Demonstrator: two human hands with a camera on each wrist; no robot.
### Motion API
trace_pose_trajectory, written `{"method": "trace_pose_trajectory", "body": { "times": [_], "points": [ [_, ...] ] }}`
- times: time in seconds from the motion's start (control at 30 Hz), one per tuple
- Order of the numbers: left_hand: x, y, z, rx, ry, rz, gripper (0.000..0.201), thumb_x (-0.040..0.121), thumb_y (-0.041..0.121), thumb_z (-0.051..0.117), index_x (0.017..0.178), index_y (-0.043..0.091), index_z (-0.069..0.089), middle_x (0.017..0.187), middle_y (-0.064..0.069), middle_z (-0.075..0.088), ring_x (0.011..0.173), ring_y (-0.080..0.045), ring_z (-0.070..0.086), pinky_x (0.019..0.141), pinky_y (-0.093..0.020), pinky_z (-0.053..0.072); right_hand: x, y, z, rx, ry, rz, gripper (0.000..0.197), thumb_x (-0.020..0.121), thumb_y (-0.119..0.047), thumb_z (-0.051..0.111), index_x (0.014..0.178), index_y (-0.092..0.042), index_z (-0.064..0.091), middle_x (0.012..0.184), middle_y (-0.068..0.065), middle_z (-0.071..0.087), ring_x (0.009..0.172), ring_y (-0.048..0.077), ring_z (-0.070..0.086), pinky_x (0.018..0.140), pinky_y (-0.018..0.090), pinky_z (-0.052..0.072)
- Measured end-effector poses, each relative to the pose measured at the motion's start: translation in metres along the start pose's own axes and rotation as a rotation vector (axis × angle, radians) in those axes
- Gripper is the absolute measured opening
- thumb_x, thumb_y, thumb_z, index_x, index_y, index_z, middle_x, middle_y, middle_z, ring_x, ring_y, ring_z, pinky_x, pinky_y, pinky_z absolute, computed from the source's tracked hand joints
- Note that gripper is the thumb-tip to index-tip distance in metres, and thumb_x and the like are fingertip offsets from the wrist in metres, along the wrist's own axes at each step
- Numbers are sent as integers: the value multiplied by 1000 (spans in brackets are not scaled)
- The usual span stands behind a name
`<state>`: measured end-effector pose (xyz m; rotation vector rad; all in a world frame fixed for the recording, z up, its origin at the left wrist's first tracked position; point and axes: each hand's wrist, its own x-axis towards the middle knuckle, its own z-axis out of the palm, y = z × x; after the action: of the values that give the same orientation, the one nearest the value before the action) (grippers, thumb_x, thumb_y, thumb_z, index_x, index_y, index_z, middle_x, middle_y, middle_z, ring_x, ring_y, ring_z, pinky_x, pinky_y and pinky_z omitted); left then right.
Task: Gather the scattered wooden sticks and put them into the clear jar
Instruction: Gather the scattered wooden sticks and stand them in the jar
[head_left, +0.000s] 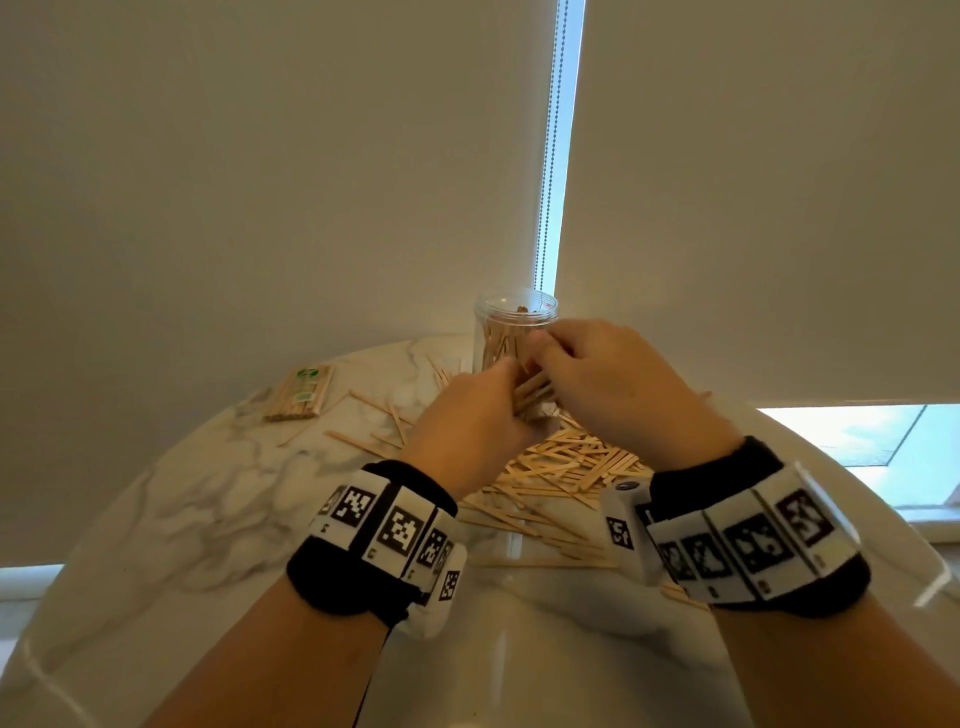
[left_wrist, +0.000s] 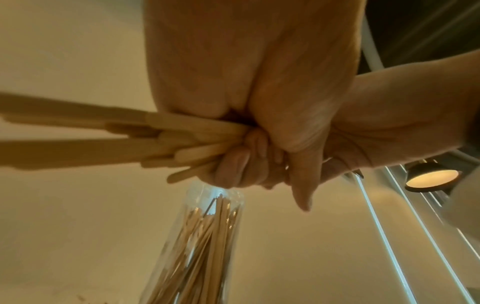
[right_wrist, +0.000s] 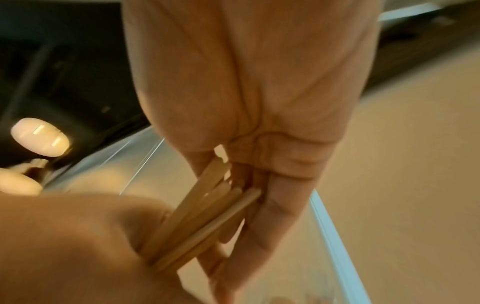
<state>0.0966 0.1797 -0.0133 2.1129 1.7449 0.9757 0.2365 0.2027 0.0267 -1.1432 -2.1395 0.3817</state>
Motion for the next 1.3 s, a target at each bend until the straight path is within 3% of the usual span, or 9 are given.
{"method": "trace_pose_trajectory", "body": {
  "times": [0.13,0.23,0.4,0.6,0.73,0.87,1.03,1.2,1.3],
  "points": [
    [-4,8,0,29,-27,-2,109,88,37,71,155,28,-14,73,13,58,65,-3,62,56,-17,46,-3,-1,16,-383,15,-78,44,104,-38,35,76,-17,62,67,1,61,59,14,56,50,24,32],
    [-3,7,-4,-3,-36,67,123,85,33,75,150,31,-29,68,14,58,56,3,59,58,-13,47,0,4,15,-468,-1,-65,50,102,-46,34,73,-19,65,61,-1,58,54,12,53,49,25,31],
    [-4,13,-13,-119,-74,70,121,78,29,81,155,40,-11,69,9,62,62,2,62,65,-15,51,2,7,9,-404,20,-127,54,101,-48,39,68,-20,71,57,-2,61,52,11,55,51,25,36],
    [-9,17,-37,-214,-146,42,103,79,53,75,154,46,6,82,6,73,65,-2,70,71,-26,57,4,15,-4,-289,75,-96,53,101,-43,44,62,-19,71,50,2,59,48,13,53,52,30,44],
    [-1,1,-60,-320,117,-65,77,82,77,49,145,34,41,90,7,76,81,-1,71,88,-40,56,3,25,-23,-186,133,37,52,100,-43,46,63,-17,71,52,6,58,49,17,47,55,32,43],
    [2,-1,-70,-772,386,-311,58,95,68,37,120,23,61,92,2,77,96,-15,71,96,-46,52,1,29,-36,-48,243,108,53,98,-37,48,53,-14,61,42,-3,43,43,13,38,52,29,36],
    [-5,36,-47,-1096,244,-271,60,103,54,30,114,9,67,95,-12,76,92,-27,74,85,-44,58,2,9,-15,32,251,61,55,102,-41,44,57,-17,67,44,-3,48,44,11,43,53,30,42],
    [-2,29,-47,-1012,312,-254,55,103,52,34,108,8,66,92,-11,76,87,-26,75,73,-40,62,0,-3,-5,19,236,7,62,102,-51,39,61,-17,70,57,7,64,54,21,60,58,32,51],
    [-1,22,-46,-890,324,-307,58,96,62,42,93,11,69,86,-6,75,69,-22,74,55,-31,58,1,-2,-5,-46,297,8,64,102,-48,39,59,-11,68,56,13,62,52,26,58,54,36,49]
  ]
}}
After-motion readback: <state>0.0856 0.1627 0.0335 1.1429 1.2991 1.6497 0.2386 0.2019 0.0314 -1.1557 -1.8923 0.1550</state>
